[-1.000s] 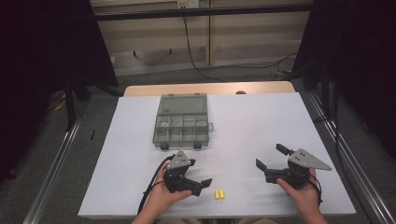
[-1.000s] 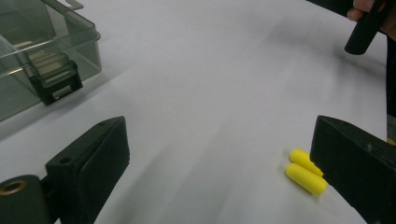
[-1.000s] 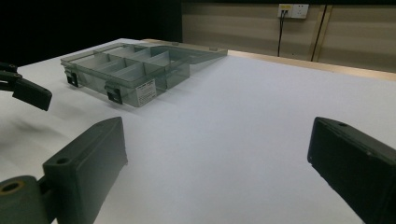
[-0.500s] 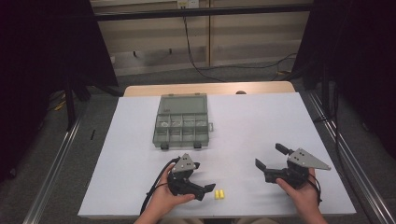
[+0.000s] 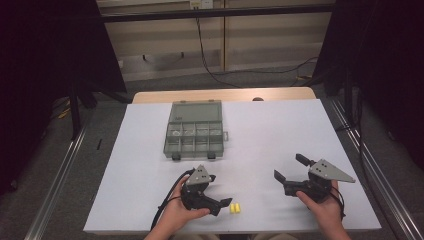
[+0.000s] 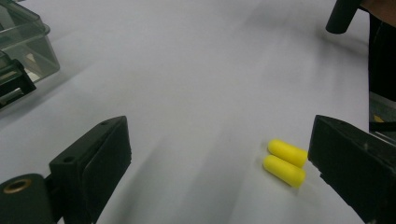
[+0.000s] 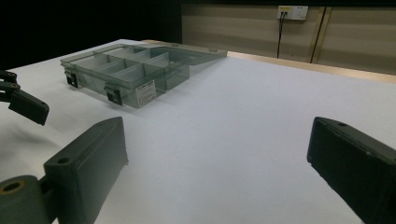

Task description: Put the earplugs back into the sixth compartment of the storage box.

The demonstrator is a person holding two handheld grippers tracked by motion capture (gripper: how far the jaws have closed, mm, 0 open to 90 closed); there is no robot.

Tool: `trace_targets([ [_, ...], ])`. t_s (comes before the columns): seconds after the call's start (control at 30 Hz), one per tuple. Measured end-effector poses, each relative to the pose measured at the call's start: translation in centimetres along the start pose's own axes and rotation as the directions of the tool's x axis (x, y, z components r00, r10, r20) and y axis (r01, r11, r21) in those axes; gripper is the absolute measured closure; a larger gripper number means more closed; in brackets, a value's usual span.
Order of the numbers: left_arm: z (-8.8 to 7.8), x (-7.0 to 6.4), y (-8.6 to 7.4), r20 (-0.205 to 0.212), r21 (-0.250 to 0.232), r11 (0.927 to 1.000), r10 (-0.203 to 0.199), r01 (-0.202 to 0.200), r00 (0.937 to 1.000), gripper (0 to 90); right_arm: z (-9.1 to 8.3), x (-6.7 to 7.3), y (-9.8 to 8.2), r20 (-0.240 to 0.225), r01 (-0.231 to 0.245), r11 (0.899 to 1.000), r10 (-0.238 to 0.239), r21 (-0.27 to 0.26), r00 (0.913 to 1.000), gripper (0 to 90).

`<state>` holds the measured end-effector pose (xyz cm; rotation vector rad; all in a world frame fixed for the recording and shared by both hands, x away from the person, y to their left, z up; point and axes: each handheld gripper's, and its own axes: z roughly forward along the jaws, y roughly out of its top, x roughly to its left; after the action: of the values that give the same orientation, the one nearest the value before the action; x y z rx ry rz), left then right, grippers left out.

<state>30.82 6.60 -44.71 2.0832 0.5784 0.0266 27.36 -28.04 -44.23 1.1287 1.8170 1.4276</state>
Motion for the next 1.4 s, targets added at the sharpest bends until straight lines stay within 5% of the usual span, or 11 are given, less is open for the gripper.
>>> trace_targets([
  [0.37, 0.2, -0.3, -0.1, 0.054, 0.017, 0.9998, 0.005, -0.006, 0.9985, 17.0, 0.0, -0.2, -0.1, 0.005, -0.005, 1.0, 0.005, 0.005, 1.0, 4.6],
  [0.77, 0.8, -1.3, -0.1, 0.138, 0.081, 0.9928, 0.076, -0.088, 0.9875, 41.0, 0.0, -0.1, -0.1, 0.007, -0.002, 1.0, 0.002, 0.007, 1.0, 4.7],
  [1.03, 1.2, -1.8, -0.1, 0.148, 0.106, 0.9856, 0.115, -0.132, 0.9822, 53.6, 0.0, -0.3, -0.1, 0.012, 0.001, 1.0, -0.001, 0.006, 0.9999, 4.7],
  [1.4, 1.7, -2.6, -0.2, 0.167, 0.121, 0.9798, 0.138, -0.159, 0.9762, 58.0, -0.1, -0.2, 0.0, 0.014, 0.011, 1.0, -0.011, 0.005, 0.9998, 4.9],
])
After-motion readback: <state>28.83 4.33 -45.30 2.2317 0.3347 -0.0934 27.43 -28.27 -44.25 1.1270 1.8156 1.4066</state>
